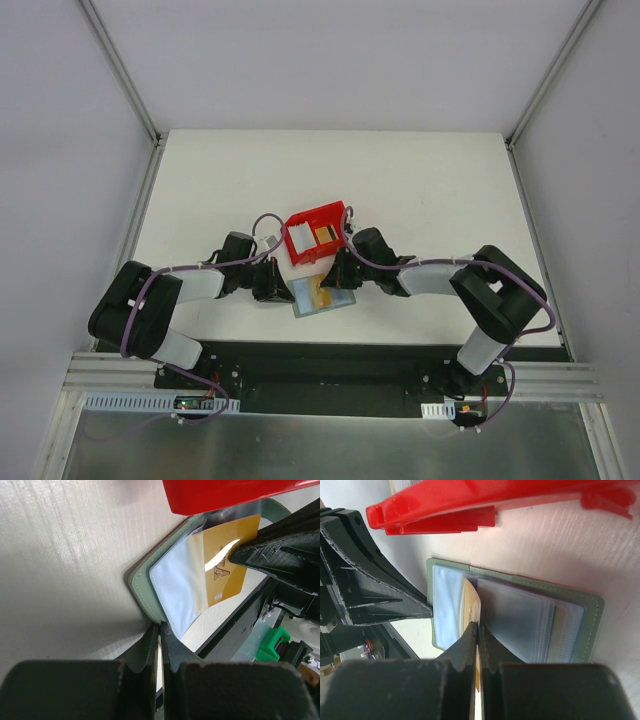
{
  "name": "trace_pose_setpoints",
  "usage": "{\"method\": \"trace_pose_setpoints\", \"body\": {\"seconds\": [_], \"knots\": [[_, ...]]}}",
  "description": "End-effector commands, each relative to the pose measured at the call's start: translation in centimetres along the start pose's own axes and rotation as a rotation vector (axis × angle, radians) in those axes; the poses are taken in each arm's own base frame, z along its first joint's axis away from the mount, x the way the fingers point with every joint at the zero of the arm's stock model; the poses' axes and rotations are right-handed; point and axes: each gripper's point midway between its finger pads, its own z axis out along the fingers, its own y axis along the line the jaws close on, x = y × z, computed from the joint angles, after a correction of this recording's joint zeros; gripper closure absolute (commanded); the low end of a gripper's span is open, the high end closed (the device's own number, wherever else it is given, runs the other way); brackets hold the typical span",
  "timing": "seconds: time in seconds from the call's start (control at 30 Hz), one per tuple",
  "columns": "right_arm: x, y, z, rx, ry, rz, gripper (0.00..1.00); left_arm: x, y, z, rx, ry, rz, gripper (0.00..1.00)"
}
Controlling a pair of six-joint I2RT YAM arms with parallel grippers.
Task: Put the credit cards into the card holder
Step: Insert the credit card into the card holder.
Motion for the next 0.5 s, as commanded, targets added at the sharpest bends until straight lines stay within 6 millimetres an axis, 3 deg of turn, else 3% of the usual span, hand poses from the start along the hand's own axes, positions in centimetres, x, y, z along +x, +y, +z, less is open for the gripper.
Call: {"method": "trace_pose_setpoints", "body": {"seconds": [0.0, 0.17, 0.47], "knots": [[1.3, -1.1, 0.2, 0.046, 0.029, -0.019, 1.00, 0.9, 1.7, 0.1, -0.072, 0.017, 0.014, 1.00], [1.6, -1.5, 0.0, 0.057, 0.048, 0.005, 1.00, 0.9, 1.8, 0.1, -0.081, 0.010, 0.010, 1.00], [3.3, -0.1, 2.2, 0.068, 0.090, 0.047, 0.95, 0.4, 1.6, 0.1, -0.080, 0.000, 0.012, 1.00]]}}
